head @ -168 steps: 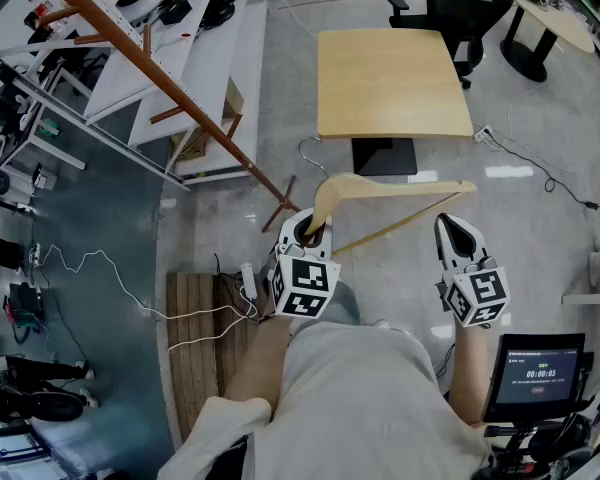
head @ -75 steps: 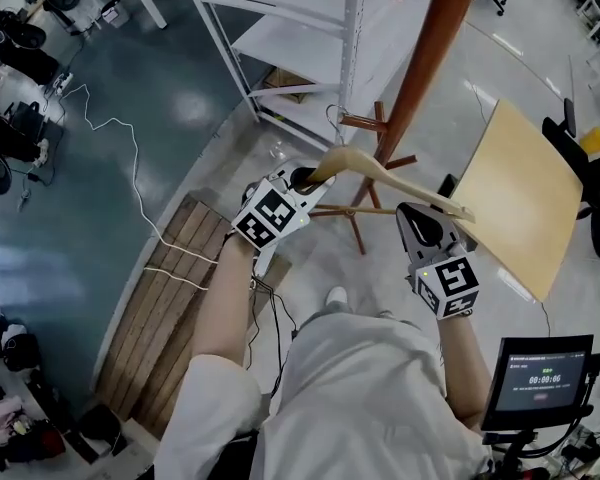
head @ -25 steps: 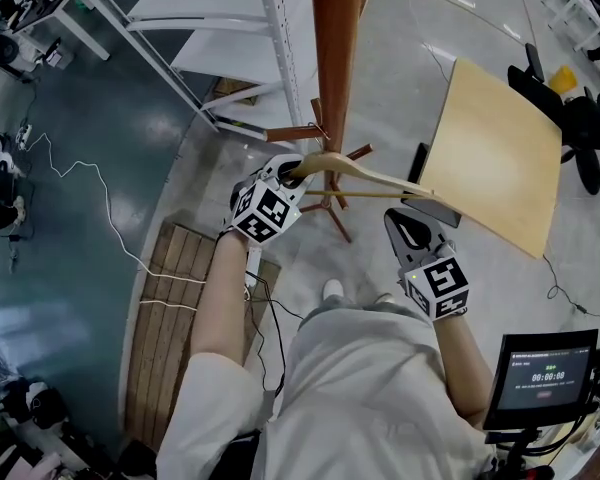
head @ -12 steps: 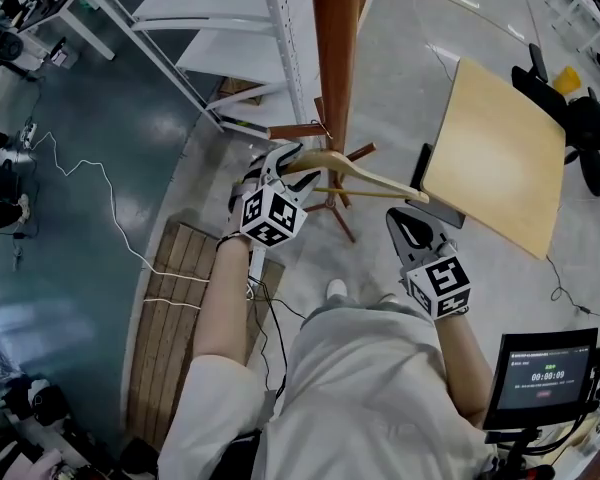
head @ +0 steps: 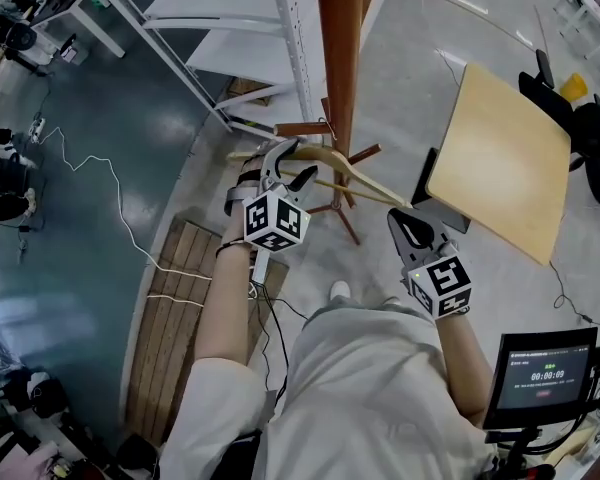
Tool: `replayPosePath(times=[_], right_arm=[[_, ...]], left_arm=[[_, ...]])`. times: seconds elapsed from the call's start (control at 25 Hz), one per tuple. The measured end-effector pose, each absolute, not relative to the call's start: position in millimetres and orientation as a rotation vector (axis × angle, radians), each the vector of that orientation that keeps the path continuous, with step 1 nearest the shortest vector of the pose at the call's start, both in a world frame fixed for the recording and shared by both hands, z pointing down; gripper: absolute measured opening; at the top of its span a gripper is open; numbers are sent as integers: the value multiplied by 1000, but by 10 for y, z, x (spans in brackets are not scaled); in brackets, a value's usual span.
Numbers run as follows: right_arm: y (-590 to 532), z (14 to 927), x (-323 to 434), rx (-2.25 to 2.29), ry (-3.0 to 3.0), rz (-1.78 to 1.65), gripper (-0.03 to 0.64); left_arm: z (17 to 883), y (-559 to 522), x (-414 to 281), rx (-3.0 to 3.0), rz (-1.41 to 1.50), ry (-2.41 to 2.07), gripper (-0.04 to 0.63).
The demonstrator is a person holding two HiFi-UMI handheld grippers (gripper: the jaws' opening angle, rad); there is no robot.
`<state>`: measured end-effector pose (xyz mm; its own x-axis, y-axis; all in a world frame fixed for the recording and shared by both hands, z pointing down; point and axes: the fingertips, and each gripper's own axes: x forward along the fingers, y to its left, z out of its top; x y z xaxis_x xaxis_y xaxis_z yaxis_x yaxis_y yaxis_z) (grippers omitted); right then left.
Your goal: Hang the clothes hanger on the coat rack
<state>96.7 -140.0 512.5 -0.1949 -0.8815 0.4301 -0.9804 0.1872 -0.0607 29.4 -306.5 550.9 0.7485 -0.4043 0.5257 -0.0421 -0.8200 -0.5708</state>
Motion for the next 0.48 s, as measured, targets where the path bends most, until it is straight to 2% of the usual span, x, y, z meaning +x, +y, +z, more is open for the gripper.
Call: replayPosePath(times=[0.48], right_arm=[[-1418, 4980, 985, 1746, -2241, 434, 12]], left_arm=[[5031, -2860, 63, -2411, -835, 489, 250]])
